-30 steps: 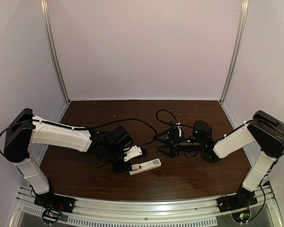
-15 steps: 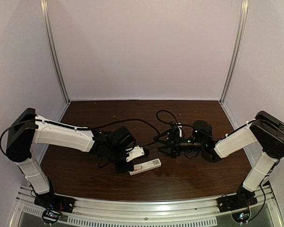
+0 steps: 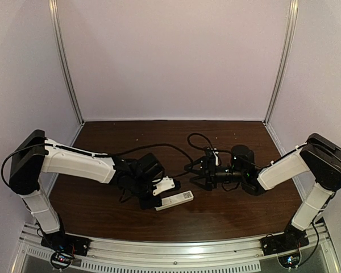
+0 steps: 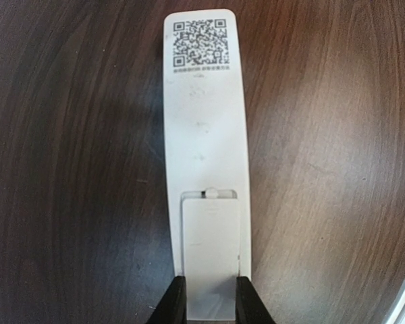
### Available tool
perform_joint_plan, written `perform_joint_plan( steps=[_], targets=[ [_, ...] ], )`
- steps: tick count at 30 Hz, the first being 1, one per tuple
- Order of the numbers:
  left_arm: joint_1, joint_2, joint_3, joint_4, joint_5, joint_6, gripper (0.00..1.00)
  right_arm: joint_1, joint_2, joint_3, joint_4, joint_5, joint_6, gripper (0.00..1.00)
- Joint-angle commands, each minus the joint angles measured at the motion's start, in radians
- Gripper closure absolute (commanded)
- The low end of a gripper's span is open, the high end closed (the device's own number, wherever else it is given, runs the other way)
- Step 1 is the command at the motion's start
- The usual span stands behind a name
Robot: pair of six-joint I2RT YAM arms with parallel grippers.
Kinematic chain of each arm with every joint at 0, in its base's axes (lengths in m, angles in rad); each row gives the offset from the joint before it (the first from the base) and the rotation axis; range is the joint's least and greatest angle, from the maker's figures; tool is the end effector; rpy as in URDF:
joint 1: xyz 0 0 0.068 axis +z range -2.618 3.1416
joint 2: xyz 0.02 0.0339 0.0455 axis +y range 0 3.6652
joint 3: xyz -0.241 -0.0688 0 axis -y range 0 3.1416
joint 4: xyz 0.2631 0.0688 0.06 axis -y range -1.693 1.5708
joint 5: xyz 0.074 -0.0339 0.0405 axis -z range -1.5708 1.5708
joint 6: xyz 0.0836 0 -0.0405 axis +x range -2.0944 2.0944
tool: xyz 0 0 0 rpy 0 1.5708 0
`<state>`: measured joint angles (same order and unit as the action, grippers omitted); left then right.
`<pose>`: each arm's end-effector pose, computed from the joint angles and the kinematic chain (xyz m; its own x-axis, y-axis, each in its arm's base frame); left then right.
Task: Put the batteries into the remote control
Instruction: Place the battery cover on the remote control without the battery cover.
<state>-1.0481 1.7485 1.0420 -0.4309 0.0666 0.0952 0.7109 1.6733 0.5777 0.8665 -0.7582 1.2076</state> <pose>0.1788 -0.3215 0.0827 -0.3675 0.8279 -0.4238 0.9176 0.3970 -0.0202 0.2274 0.2717 0.1161 -0.9783 0.0532 -0.2000 -0.1877 0.1788 0.9658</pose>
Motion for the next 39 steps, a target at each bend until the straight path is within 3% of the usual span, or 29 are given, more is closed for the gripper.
perform_joint_plan(
  steps=[1, 39],
  targets=[
    [-0.006, 0.022, 0.023, -0.007, 0.002, 0.006, 0.83, -0.003, -0.024, 0.010, 0.004, 0.010, -0.015, 0.00],
    [-0.005, -0.001, 0.019, -0.063, -0.041, -0.010, 0.81, -0.002, -0.021, 0.007, 0.011, 0.007, -0.024, 0.00]
  ],
)
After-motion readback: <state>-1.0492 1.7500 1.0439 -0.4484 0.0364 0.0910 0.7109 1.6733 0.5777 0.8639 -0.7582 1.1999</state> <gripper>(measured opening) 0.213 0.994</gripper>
